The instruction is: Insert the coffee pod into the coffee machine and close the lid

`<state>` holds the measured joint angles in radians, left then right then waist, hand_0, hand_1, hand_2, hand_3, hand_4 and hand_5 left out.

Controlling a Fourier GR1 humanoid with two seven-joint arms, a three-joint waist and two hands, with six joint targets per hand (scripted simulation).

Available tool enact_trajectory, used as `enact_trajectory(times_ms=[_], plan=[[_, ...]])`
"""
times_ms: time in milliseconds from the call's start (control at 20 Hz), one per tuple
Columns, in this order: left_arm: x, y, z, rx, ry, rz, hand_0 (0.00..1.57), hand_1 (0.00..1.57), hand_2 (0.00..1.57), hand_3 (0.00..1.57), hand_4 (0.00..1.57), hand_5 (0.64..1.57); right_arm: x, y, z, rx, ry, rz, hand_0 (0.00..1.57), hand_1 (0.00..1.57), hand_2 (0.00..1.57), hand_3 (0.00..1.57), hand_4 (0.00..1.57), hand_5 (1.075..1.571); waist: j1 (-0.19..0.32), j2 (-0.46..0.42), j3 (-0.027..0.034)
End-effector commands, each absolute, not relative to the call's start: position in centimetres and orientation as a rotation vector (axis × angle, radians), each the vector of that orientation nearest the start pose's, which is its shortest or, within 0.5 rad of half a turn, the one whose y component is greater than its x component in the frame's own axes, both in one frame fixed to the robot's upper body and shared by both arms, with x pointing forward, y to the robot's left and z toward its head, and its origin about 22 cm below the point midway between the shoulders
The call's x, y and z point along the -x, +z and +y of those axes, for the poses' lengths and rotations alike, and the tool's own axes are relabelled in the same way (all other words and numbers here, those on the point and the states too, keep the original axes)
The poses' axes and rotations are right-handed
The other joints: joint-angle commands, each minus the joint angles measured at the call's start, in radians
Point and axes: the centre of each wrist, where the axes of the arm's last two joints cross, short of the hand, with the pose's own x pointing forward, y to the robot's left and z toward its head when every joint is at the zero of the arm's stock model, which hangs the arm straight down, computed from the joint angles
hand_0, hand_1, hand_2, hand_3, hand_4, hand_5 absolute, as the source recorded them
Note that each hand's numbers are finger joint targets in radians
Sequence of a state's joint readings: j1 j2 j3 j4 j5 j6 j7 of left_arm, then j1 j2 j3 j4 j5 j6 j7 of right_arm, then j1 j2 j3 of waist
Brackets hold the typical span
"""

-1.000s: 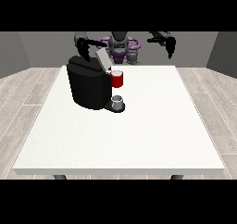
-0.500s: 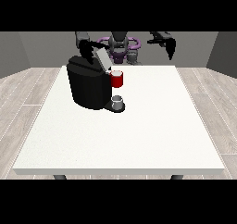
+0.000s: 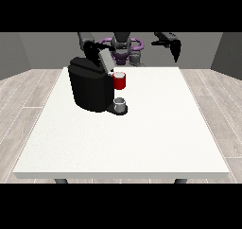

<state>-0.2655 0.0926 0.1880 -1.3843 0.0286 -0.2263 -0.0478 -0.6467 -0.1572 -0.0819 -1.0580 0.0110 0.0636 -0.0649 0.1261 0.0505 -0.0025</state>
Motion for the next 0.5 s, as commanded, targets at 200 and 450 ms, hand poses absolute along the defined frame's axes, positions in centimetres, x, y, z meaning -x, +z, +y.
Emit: enact_trajectory(times_ms=[200, 450], plan=[[-30.3, 2.0, 27.8, 0.068, -0.132, -1.701, 0.0, 0.0, 0.0, 0.0, 0.0, 1.571, -39.7, 8.4, -19.6, -0.027, 0.325, -1.717, 0.0, 0.0, 0.0, 0.0, 0.0, 1.571, -0.006, 0.029, 0.0023], [-30.0, 1.8, 27.7, 0.046, -0.125, -1.663, 0.0, 0.0, 0.0, 0.0, 0.0, 1.571, -39.9, 8.7, -18.4, -0.014, 0.381, -1.727, 0.0, 0.0, 0.0, 0.0, 0.21, 1.571, 0.005, 0.013, 0.0023]])
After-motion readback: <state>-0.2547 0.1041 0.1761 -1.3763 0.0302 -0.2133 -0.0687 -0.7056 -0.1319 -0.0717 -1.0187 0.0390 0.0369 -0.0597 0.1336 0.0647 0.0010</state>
